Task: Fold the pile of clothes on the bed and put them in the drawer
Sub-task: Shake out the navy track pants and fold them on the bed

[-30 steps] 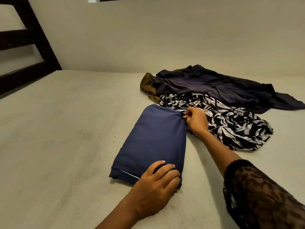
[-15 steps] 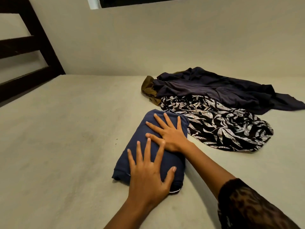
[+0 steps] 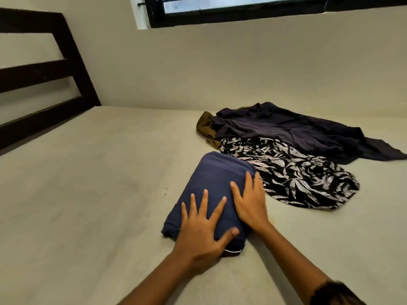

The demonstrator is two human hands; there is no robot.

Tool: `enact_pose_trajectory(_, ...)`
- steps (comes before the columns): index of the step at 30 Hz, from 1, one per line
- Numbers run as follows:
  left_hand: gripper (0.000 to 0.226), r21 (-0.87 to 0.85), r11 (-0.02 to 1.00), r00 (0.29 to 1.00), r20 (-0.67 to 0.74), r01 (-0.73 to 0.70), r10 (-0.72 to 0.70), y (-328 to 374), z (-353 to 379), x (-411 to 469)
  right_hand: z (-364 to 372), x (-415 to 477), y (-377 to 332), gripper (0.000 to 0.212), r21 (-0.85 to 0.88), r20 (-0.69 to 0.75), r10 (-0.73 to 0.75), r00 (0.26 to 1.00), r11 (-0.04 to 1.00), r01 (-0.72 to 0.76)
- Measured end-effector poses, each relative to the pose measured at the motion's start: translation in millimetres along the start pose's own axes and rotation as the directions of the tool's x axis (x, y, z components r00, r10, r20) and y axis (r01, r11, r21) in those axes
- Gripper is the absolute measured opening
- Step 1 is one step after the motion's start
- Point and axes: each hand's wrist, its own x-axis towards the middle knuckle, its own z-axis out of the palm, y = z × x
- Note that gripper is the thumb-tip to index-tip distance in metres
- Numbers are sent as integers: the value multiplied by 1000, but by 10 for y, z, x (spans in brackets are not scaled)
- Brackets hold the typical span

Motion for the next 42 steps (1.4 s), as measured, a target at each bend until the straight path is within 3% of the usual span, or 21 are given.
enact_pose_trajectory(2,87,-190,975,991,-43,117,-128,-18,-155,64,-100,-331,95,75,14,35,57,998,998,-57)
enact_pose_trajectory(4,76,-305,906,926,-142,294,-349,-130,-271,213,-107,-609,76,74,0,64,76,995,997,-77)
enact_pose_trajectory(8,63,-366,759,834,106,539,-541,-278,-403,348,-90,-803,-96,77,164,117,121,986,977,-139)
enact_pose_trajectory(10,67,-479,619,769,223,622,-599,-298,-499,353,-141,-783,-194,77,333,110,151,982,926,-179)
enact_pose_trajectory(14,56,-598,312,662,555,738,-503,-263,-764,354,-261,-743,-284,82,553,183,141,973,803,-220)
enact_pose_trajectory(18,53,-566,208,595,683,798,-423,-26,-929,266,-615,-642,-199,70,700,370,170,913,595,-395)
enact_pose_trajectory(21,58,-627,141,631,694,767,-348,317,-1023,222,-998,-599,-103,60,754,499,163,851,401,-520)
enact_pose_trajectory(23,46,-684,116,682,668,720,-298,667,-1100,209,-1320,-589,-30,57,772,495,164,853,366,-519)
enact_pose_trajectory(26,26,-753,85,751,628,652,-204,1257,-1195,193,-1923,-618,100,53,795,430,169,887,394,-461)
enact_pose_trajectory(36,33,-845,60,836,534,531,122,3590,-868,241,-4179,-1307,1190,52,795,110,277,955,552,-252)
enact_pose_trajectory(40,41,-905,62,888,424,420,176,4564,-352,12,-4743,-1885,1921,52,806,-46,375,926,562,-187)
enact_pose_trajectory(42,41,-898,16,882,436,441,177,4884,35,-259,-4782,-2205,2329,47,771,-85,477,875,588,-246)
